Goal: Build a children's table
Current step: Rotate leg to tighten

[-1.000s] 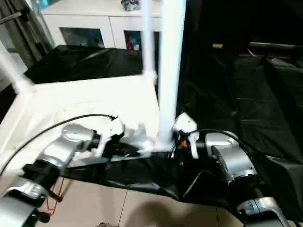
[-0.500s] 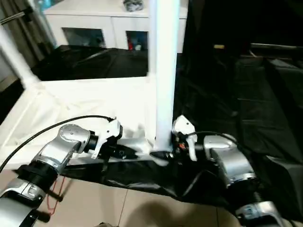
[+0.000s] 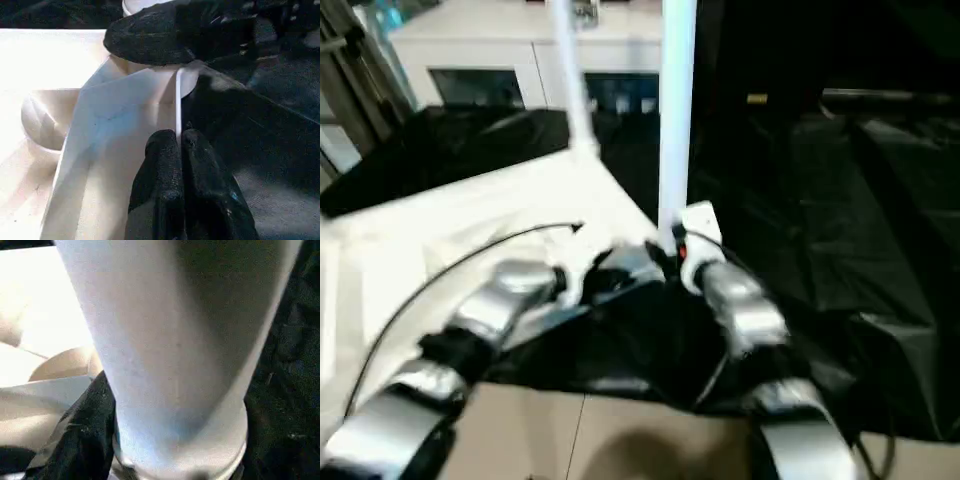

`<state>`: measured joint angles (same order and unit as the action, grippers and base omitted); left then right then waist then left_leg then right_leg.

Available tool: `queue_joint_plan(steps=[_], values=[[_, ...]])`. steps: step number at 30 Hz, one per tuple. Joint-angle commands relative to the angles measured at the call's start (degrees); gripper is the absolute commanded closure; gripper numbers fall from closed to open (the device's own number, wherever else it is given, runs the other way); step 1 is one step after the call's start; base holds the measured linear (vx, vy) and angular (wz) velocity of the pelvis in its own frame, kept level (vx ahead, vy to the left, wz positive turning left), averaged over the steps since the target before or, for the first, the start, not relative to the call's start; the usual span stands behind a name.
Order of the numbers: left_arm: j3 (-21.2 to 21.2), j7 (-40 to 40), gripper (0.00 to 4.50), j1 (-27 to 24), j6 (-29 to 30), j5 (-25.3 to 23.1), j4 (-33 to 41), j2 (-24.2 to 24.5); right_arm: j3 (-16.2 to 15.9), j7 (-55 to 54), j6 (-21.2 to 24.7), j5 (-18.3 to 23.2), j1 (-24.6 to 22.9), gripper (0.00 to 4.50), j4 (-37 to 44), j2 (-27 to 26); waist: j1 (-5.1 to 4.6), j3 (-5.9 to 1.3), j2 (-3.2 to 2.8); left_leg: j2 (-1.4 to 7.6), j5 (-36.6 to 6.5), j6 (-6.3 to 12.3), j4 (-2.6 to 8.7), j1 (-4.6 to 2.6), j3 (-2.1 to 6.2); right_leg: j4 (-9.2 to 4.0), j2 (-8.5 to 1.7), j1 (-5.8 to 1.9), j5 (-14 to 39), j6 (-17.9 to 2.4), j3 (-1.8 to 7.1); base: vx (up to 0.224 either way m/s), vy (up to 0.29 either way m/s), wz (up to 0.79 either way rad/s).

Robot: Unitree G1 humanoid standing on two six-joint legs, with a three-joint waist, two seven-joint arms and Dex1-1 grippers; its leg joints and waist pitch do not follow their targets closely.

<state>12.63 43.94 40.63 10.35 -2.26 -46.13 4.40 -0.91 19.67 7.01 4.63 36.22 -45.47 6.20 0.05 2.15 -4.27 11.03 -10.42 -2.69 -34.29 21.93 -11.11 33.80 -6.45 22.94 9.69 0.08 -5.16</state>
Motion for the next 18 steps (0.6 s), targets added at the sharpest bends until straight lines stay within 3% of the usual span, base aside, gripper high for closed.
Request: queue_joint_plan(steps=[1, 2, 3, 4, 7, 8, 11, 12, 15, 16, 18], values=[[0.5, 2.0, 4.50, 1.8, -2.5, 1.4, 2.6, -2.6, -3.1, 3.0, 1.4, -0.2, -0.8, 1.06, -3.0, -3.7, -0.05, -3.42, 1.00, 1.49, -16.8, 2.89, 4.29, -0.57, 1.06, -4.92, -2.12, -2.42, 19.6, -11.1, 1.91, 0.000, 0.000, 0.00], [0.5, 2.0, 4.50, 1.8, -2.5, 1.4, 2.6, -2.6, -3.1, 3.0, 1.4, -0.2, -0.8, 1.04, -3.0, -3.7, 0.03, -3.47, 0.99, 1.52, -16.0, 3.34, 4.26, -0.55, 1.00, -4.74, -2.10, -2.50, 18.1, -11.7, 1.94, 0.000, 0.000, 0.00], [1.0, 3.2, 4.50, 1.4, -3.0, 1.6, 3.0, -2.2, -2.9, 4.1, 0.8, 0.0, -0.2, 0.97, -3.1, -3.5, -0.01, -3.48, 1.95, 1.49, -15.5, 3.77, 4.21, -0.40, 0.88, -4.74, -2.04, -2.56, 17.7, -11.8, 1.94, 0.000, 0.000, 0.00], [1.5, 4.8, 4.50, 0.9, -3.7, 1.7, 3.5, -1.6, -3.1, 5.1, -0.1, -0.2, 0.1, 0.88, -3.2, -3.0, 0.31, -3.48, 1.38, 1.51, -15.0, 4.17, 4.17, -0.50, 0.92, -4.66, -2.31, -2.55, 18.0, -12.0, 1.97, 0.000, 0.000, 0.00], [2.5, 9.0, 4.50, -0.3, -4.5, 2.2, 5.1, -0.3, -4.8, 11.0, -2.0, -0.7, -0.1, 0.71, -1.5, -0.9, 0.28, -3.61, 1.39, 1.60, -13.9, 4.66, 4.11, -0.17, 1.00, -4.37, -2.28, -2.82, 16.4, -12.2, 1.92, 0.000, 0.000, 0.00], [2.7, 10.1, 4.50, -0.7, -4.3, 2.4, 5.5, 0.1, -5.3, 13.1, -2.3, -0.7, -0.4, 0.71, -0.7, -0.2, 0.41, -3.73, 1.29, 1.78, -12.5, 5.55, 3.96, -0.30, 0.89, -4.06, -2.24, -2.80, 13.2, -13.4, 1.99, 0.000, 0.000, 0.00], [3.6, 14.7, 4.50, -2.0, -4.3, 3.0, 7.5, 1.7, -8.5, 22.7, -3.5, -1.1, -2.5, 0.71, 3.4, 3.7, 0.61, -3.70, 1.43, 1.78, -11.7, 6.54, 3.81, -0.17, 0.77, -3.77, -2.14, -3.04, 11.3, -14.2, 1.90, 0.000, 0.000, 0.00], [4.0, 16.0, 4.50, -2.3, -4.7, 3.0, 7.9, 2.4, -9.4, 25.5, -3.6, -0.9, -3.3, 0.71, 5.1, 5.0, 0.74, -3.62, 0.85, 1.90, -11.7, 6.71, 3.85, -0.35, 0.73, -3.84, -2.02, -2.91, 10.6, -14.4, 1.90, 0.000, 0.000, 0.00], [4.5, 18.6, 4.50, -2.9, -5.5, 3.2, 8.6, 3.6, -10.7, 30.3, -3.9, -0.6, -4.8, 0.71, 7.8, 7.6, 1.31, -3.67, 1.02, 2.03, -11.6, 6.96, 3.79, -0.40, 0.62, -3.54, -2.02, -2.98, 9.6, -15.0, 1.99, 0.000, 0.000, 0.00], [4.9, 20.8, 4.50, -3.3, -5.6, 3.5, 9.2, 4.5, -10.7, 34.0, -3.6, 0.3, -5.8, 0.71, 9.5, 9.4, 1.61, -3.63, 0.50, 2.07, -11.9, 6.80, 3.85, -0.56, 0.62, -3.54, -2.01, -2.89, 10.0, -15.1, 2.00, 0.000, 0.000, 0.00], [5.3, 24.7, 4.50, -4.0, -5.3, 4.4, 10.5, 6.1, -10.7, 40.5, -2.6, 2.4, -7.4, 0.71, 13.0, 12.5, 2.26, -3.74, 0.88, 2.25, -12.3, 6.73, 3.77, -0.86, 0.53, -3.53, -2.04, -2.92, 9.8, -15.1, 2.11, 0.000, 0.000, 0.00]])
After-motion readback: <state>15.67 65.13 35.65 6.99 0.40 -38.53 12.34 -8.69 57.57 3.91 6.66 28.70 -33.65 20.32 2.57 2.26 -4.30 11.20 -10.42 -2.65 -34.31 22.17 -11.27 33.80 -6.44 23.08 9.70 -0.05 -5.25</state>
